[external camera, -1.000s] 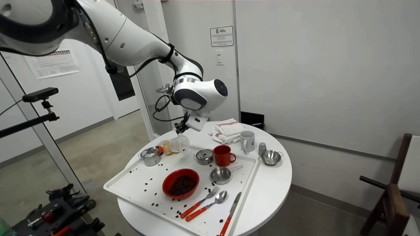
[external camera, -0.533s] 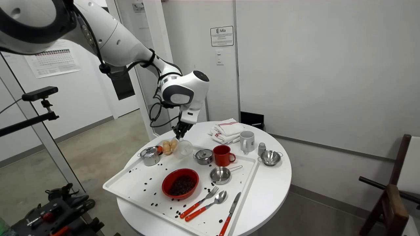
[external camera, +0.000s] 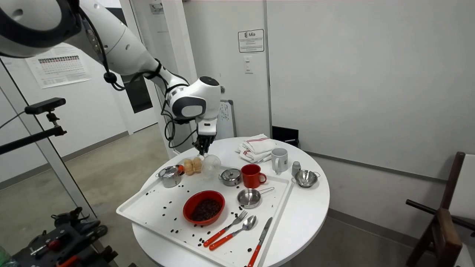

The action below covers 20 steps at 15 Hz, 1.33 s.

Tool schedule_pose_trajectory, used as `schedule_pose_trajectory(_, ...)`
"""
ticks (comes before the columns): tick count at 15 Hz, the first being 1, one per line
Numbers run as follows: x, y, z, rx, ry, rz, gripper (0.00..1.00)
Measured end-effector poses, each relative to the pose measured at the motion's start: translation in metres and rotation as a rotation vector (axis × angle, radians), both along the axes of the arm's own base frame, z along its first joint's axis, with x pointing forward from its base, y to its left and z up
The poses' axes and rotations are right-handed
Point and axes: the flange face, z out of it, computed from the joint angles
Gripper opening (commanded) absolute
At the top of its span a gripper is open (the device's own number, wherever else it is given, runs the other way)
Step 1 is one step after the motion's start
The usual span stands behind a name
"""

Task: Pour the things in the jug into the red bowl

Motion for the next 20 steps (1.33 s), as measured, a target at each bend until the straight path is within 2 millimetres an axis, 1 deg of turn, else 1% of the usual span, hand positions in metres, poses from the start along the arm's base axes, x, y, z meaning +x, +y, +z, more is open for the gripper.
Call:
schedule_pose_trajectory(5, -0.009, 0.035, -0.011, -0.139, -0.038, 0.037, 0.09)
schedule_pose_trajectory(8, -0.015, 0.049, -0.018, -0.193, -0.010, 0.053, 0.09)
schedule_pose_trajectory(15, -0.023, 0.059, -0.029, -0.295, 0.038, 0.039, 0.09)
schedule_pose_trajectory(20, -0.030, 0.062, -0.051, -0.354, 0.082, 0.029, 0.09)
